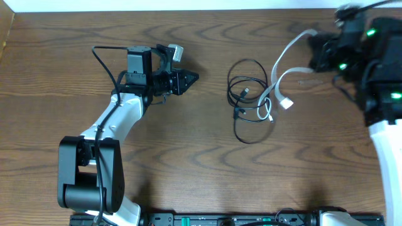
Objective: Untangle cables
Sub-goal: 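Pull the white cable away to the right with the right gripper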
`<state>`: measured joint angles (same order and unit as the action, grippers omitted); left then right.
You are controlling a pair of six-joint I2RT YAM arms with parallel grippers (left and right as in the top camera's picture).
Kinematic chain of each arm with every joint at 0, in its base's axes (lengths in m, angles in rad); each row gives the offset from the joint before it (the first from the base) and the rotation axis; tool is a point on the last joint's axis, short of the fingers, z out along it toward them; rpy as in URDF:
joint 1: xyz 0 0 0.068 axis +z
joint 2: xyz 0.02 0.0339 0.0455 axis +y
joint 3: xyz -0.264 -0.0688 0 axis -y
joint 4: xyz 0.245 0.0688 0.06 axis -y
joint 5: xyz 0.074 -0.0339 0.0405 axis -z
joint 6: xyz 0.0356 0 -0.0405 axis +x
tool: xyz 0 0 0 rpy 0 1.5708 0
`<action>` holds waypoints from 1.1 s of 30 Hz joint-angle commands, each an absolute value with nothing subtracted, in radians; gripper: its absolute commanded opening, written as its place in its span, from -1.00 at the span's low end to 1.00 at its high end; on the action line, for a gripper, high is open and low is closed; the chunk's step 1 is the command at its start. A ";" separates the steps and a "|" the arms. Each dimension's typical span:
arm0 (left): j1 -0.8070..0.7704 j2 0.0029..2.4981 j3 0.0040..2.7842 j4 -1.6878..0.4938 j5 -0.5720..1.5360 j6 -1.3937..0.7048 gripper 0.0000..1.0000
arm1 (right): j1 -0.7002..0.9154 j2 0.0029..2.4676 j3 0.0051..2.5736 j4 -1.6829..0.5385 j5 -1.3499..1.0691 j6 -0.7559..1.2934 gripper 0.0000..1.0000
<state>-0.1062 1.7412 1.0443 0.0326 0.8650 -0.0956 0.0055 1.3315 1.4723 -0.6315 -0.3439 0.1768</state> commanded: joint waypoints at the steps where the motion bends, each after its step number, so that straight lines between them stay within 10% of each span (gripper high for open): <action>1: -0.104 1.739 1.045 0.033 0.891 -0.075 -0.58 | -0.025 1.307 1.610 -0.657 -0.324 0.140 -0.98; 33: -0.251 1.739 1.045 0.065 0.931 -0.072 -0.49 | -0.028 1.320 2.252 -1.068 0.046 0.083 -0.99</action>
<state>-0.2413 1.7412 1.0443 0.0605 0.9150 -0.0879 -0.0231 1.3052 2.2036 -1.0180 -0.0257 0.0639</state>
